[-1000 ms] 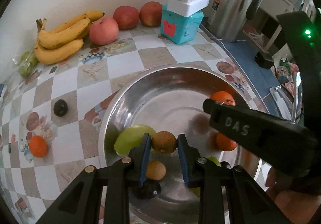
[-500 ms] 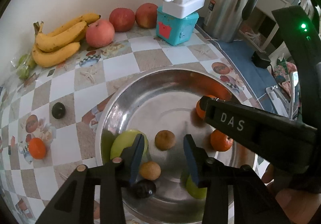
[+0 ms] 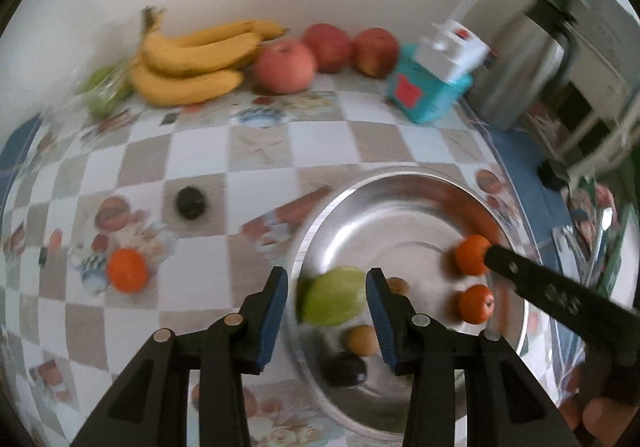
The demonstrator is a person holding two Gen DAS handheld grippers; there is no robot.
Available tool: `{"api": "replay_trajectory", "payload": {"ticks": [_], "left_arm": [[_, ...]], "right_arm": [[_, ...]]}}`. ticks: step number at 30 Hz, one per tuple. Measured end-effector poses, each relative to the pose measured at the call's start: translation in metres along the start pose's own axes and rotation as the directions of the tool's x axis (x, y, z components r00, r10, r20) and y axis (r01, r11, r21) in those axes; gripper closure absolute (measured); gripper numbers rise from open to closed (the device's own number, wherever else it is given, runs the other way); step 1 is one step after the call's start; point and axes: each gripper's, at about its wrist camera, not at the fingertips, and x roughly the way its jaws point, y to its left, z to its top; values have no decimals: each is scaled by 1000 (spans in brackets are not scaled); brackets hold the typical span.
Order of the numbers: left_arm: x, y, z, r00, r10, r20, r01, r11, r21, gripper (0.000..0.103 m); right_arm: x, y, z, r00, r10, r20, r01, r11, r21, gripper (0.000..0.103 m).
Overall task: Organize fruits
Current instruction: 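Withdraw both open tools from the bowl toward the remaining orange and plum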
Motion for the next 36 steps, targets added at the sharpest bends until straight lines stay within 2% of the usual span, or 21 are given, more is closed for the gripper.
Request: {"api": "replay_trajectory", "payload": {"ticks": [8, 20, 24, 26, 27, 28, 29, 36], "left_arm": [[-7, 42, -2, 999, 43, -15, -45, 990, -136, 59], [-5, 61, -7, 996, 65, -60, -76, 977, -202, 57], [-4, 64, -8, 995, 77, -69, -91, 972, -217, 31], [-2, 66, -9, 992, 98, -80, -113, 968, -225, 23], [0, 68, -10, 990, 112, -88, -129, 965, -229, 17], [0, 69, -10, 988, 120, -93, -138, 963, -230, 12], [2, 71, -11, 986, 134, -101, -154, 961, -231, 10], [3, 78, -14, 979, 167, -113, -191, 951, -243, 3]], "right_arm": [[-5, 11, -9, 999, 2, -35, -3, 1000, -29, 60], [-6, 34, -19, 998, -8, -55, 3, 995, -101, 60], [-5, 35, -19, 998, -8, -55, 2, 994, -105, 60], [-4, 35, -19, 998, -9, -57, 3, 995, -104, 58], [-4, 35, -19, 998, -13, -58, 7, 995, -102, 45], [-3, 35, -19, 998, -21, -59, 15, 995, -98, 38], [-2, 36, -20, 998, -29, -57, 23, 995, -98, 31], [0, 39, -21, 997, -59, -54, 52, 991, -126, 30]]}}
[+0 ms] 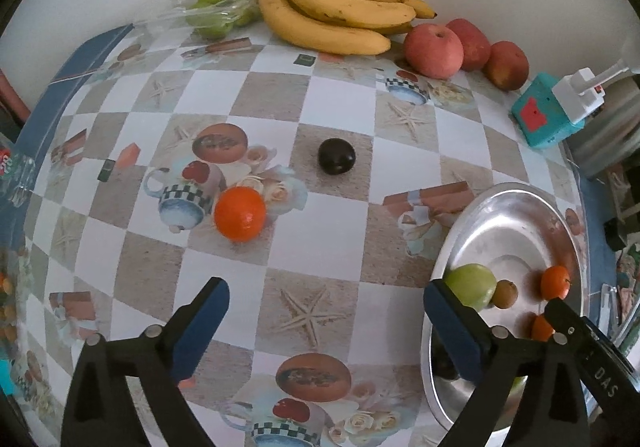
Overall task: Organize fruits
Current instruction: 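Withdraw both open tools from the bowl toward the remaining orange and plum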
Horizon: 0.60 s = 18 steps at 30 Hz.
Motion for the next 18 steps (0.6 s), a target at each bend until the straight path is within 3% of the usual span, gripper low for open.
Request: {"api": "replay_trajectory", "payload": {"ticks": [4, 6, 11, 18], "left_arm": [[0, 2, 1, 1000, 6, 1, -6, 1000, -4, 0], [0, 2, 1, 1000, 19, 5, -19, 1000, -5, 0], [-2, 7, 2, 999, 36, 21, -36, 999, -16, 0], [-3, 16, 3, 999, 29, 13, -28, 998, -47, 0]], "right_arm": [[-1, 3, 1, 1000, 0, 5, 0, 1000, -15, 28], [-2, 5, 1, 1000, -1, 12, 2, 1000, -25, 17], [-9, 12, 3, 998, 3, 63, 2, 997, -72, 17], [-9, 22, 2, 998, -1, 71, 8, 995, -103, 17]]}}
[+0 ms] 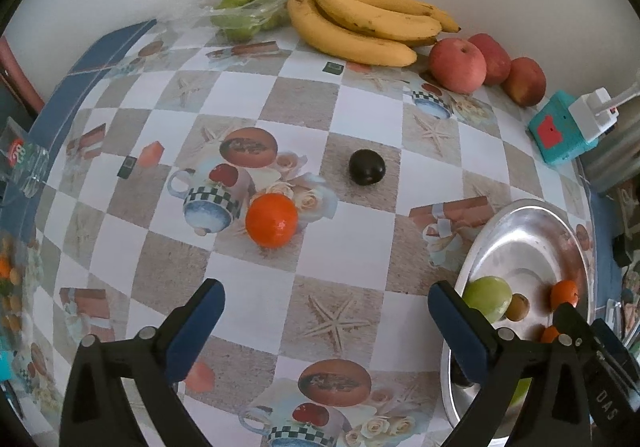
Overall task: Organize fruits
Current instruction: 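Withdraw both open tools from the bowl toward the remaining orange and plum, then grasp the dark plum with the right tool while the left tool grasps the orange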
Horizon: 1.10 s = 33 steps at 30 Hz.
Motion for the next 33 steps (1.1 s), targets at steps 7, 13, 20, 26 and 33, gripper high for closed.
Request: {"api": "replay_trajectory", "payload": {"ticks": [7, 13, 20, 26, 33], "left_arm": [[-1, 24, 7, 999, 47, 10, -47, 998, -47, 0], [0, 69, 10, 996, 85, 7, -83, 984, -155, 0], [-2, 112, 13, 995, 103, 9, -98, 964, -248, 0], [0, 123, 14, 996, 89, 2, -86, 959, -269, 0], [10, 115, 16, 999, 47, -10, -48, 969, -242, 0]], "right_arm": [[2, 12, -2, 1000, 25, -18, -25, 1000, -10, 17], [2, 38, -3, 998, 57, -27, -58, 996, -64, 17], [-2, 76, -8, 990, 134, -42, -139, 982, -127, 17], [-5, 106, -11, 985, 168, -43, -173, 969, -174, 17], [2, 117, -11, 984, 171, -57, -179, 967, -181, 17]]}}
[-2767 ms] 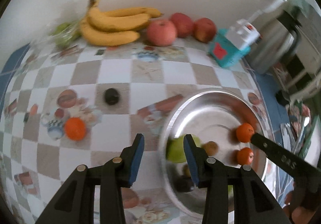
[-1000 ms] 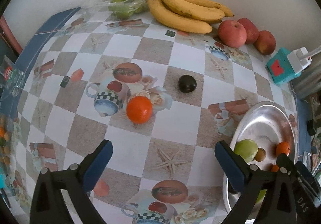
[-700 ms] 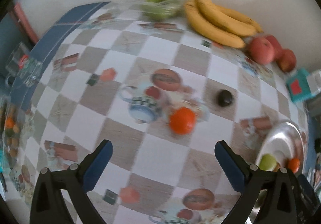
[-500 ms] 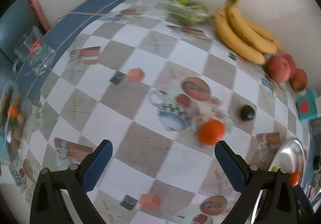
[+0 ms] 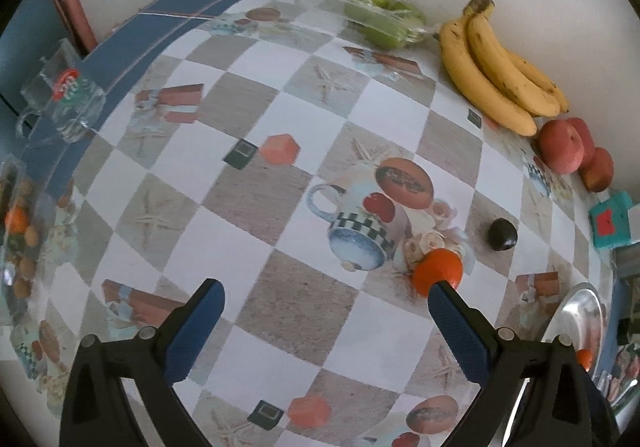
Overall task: Organize fruits
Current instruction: 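Grasp the dark plum with the right tool while the left tool grasps the orange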
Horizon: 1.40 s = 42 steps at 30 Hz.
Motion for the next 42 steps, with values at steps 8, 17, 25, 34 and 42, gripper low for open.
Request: {"api": "replay_trajectory", "payload": {"ticks": [8, 17, 25, 34, 42], "left_arm": [[16, -18, 3, 993, -115, -17, 115, 993, 29, 2], [28, -41, 6, 979, -203, -33, 206, 975, 84, 27], [33, -54, 5, 975, -219, -42, 222, 966, 129, 57], [28, -57, 6, 974, -224, -31, 226, 962, 150, 67], [11, -51, 15, 971, -229, 71, 215, 962, 168, 67]], "right_arm": [[14, -7, 7, 1000, 10, 9, -11, 999, 35, 17], [23, -9, 15, 1000, -1, 7, 1, 999, 33, 17], [24, -7, 17, 1000, -25, 7, 25, 1000, 14, 17], [23, -6, 18, 999, -36, 10, 36, 999, 6, 17], [21, -2, 19, 999, -18, 30, 18, 1000, 8, 17]]}}
